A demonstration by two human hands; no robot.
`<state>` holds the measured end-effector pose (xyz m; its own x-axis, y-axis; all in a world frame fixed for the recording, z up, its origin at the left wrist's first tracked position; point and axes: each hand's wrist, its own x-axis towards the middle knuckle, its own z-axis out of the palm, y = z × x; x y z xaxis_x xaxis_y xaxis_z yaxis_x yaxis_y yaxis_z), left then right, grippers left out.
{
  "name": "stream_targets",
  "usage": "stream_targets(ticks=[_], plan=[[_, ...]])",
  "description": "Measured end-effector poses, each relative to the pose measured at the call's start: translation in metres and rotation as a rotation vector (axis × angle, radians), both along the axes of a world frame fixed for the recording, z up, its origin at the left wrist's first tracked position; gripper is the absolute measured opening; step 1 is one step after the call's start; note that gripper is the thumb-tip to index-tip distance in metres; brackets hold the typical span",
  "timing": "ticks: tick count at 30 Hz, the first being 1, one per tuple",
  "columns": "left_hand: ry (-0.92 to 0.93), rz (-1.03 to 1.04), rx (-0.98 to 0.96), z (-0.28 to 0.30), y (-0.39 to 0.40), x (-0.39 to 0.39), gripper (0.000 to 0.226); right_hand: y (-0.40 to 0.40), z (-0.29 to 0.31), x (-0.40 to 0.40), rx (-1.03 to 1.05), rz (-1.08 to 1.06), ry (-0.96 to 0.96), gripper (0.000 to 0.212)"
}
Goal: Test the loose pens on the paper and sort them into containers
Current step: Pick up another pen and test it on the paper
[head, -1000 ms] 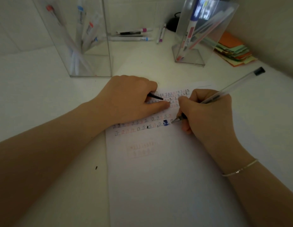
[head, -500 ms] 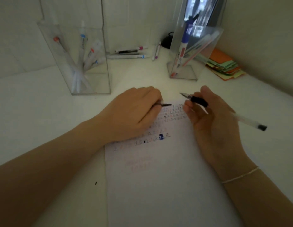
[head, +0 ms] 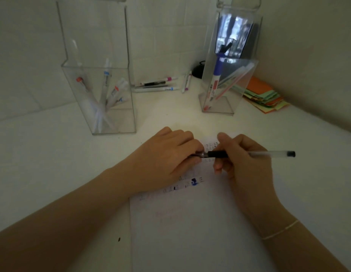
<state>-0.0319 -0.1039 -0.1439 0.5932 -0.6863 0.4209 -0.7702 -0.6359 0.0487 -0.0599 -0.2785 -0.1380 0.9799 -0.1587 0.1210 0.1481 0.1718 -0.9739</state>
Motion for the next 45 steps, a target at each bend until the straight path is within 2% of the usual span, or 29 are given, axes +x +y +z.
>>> stream_targets(ticks=[2, 4, 8, 9, 13, 16, 19, 21, 24, 26, 29, 31, 33, 35, 37, 39, 41, 43, 45], plan=[[0.011, -0.012, 0.017, 0.000, 0.000, 0.000, 0.027, -0.002, -0.001, -0.001, -0.116, 0.023, -0.002, 0.026], [0.083, -0.021, -0.034, 0.001, 0.000, -0.001, 0.028, -0.003, 0.001, -0.002, -0.089, 0.082, 0.012, 0.025], [0.433, -0.025, -0.393, 0.004, -0.003, -0.005, 0.021, -0.002, 0.006, 0.000, 0.293, 0.221, 0.088, 0.036], [0.497, -0.002, -0.471, 0.005, -0.005, -0.006, 0.021, -0.002, 0.005, 0.000, 0.263, 0.209, 0.069, 0.040], [0.641, 0.106, -0.724, 0.011, -0.018, -0.012, 0.039, 0.005, 0.003, -0.006, -0.181, 0.115, -0.116, 0.035], [0.680, 0.139, -0.799, 0.015, -0.023, -0.015, 0.044, 0.008, 0.008, -0.013, -0.241, 0.131, -0.214, 0.029], [0.757, 0.149, -0.927, 0.017, -0.023, -0.012, 0.039, 0.015, 0.006, -0.016, -0.420, 0.223, -0.173, 0.011], [0.809, 0.163, -1.051, 0.019, -0.019, -0.009, 0.035, 0.021, 0.007, -0.016, -0.385, 0.387, -0.057, 0.006], [0.834, 0.194, -1.163, 0.023, -0.013, -0.003, 0.018, 0.009, 0.024, 0.001, -0.219, 0.484, 0.048, 0.027], [0.816, 0.202, -1.201, 0.025, -0.008, 0.000, 0.015, -0.003, 0.047, 0.011, -0.192, 0.566, 0.061, 0.026], [0.716, 0.206, -1.187, 0.028, -0.001, 0.007, 0.015, -0.009, 0.073, 0.017, -0.155, 0.690, 0.213, 0.032], [0.604, 0.217, -1.131, 0.029, 0.004, 0.009, 0.014, -0.003, 0.084, 0.022, -0.231, 0.740, 0.312, 0.032], [0.483, 0.222, -1.032, 0.031, 0.006, 0.008, 0.011, 0.011, 0.092, 0.024, -0.395, 0.767, 0.353, 0.026], [0.438, 0.205, -1.011, 0.034, 0.004, 0.004, 0.013, 0.027, 0.096, 0.025, -0.585, 0.744, 0.345, 0.021], [0.452, 0.184, -1.119, 0.037, 0.001, 0.001, 0.031, 0.037, 0.108, 0.025, -0.754, 0.723, 0.322, 0.013], [0.471, 0.192, -1.184, 0.035, 0.001, 0.002, 0.045, 0.033, 0.132, 0.035, -0.838, 0.620, 0.223, 0.011], [0.484, 0.211, -1.110, 0.028, 0.001, 0.003, 0.047, 0.018, 0.165, 0.059, -0.802, 0.308, 0.022, 0.016], [0.489, 0.232, -0.939, 0.016, 0.002, 0.004, 0.045, 0.000, 0.194, 0.087, -0.774, -0.069, -0.192, 0.022], [0.461, 0.246, -0.768, 0.005, 0.002, 0.004, 0.039, -0.013, 0.203, 0.115, -0.715, -0.243, -0.297, 0.021]])
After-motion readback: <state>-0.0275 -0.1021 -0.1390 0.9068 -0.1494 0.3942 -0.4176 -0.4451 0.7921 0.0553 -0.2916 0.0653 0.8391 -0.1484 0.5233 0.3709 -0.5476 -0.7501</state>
